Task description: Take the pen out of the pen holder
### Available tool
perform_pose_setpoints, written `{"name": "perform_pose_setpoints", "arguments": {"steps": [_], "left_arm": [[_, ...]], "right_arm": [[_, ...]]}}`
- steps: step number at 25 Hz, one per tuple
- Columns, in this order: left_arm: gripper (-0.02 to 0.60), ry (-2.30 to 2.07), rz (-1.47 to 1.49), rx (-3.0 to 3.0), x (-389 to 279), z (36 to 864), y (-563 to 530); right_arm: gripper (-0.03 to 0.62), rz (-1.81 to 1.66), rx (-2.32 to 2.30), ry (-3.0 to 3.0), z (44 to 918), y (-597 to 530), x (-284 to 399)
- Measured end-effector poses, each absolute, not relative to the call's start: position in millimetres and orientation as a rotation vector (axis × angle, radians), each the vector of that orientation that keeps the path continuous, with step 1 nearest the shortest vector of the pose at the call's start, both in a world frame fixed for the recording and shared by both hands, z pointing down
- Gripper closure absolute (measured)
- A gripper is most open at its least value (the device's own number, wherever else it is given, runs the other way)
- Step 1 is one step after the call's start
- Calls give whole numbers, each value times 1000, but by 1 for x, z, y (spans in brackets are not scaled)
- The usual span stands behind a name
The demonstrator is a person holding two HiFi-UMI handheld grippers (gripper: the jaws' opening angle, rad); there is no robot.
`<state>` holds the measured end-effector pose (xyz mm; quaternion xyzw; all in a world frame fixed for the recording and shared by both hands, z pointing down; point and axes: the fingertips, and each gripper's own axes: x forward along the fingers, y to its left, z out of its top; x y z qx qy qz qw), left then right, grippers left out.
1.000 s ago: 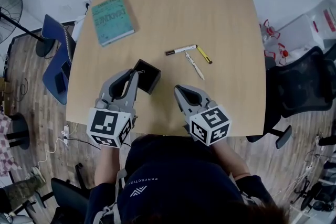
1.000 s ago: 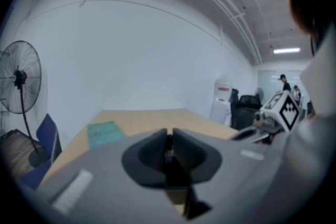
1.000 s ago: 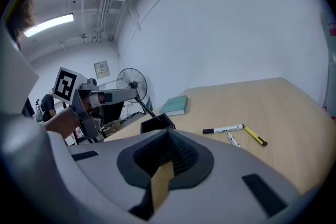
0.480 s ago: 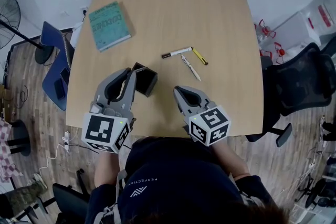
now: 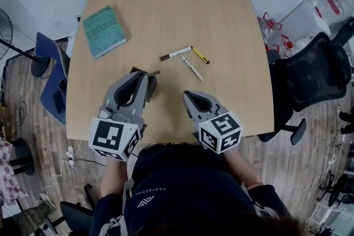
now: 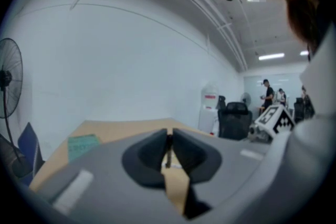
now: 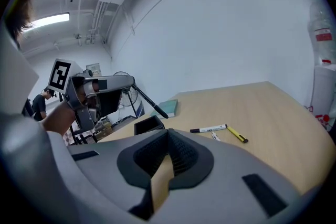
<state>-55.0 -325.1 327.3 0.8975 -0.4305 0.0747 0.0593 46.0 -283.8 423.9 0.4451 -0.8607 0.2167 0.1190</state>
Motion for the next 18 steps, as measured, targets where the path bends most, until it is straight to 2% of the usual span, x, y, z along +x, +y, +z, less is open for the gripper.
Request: {"name": "perform_pose_setpoints", "arguments": {"steps": [18], "left_arm": [[545,-1085,297,2759,-5,357,-316]], "right_arm": [[591,656,1494,-2418,426,-267,91]]}}
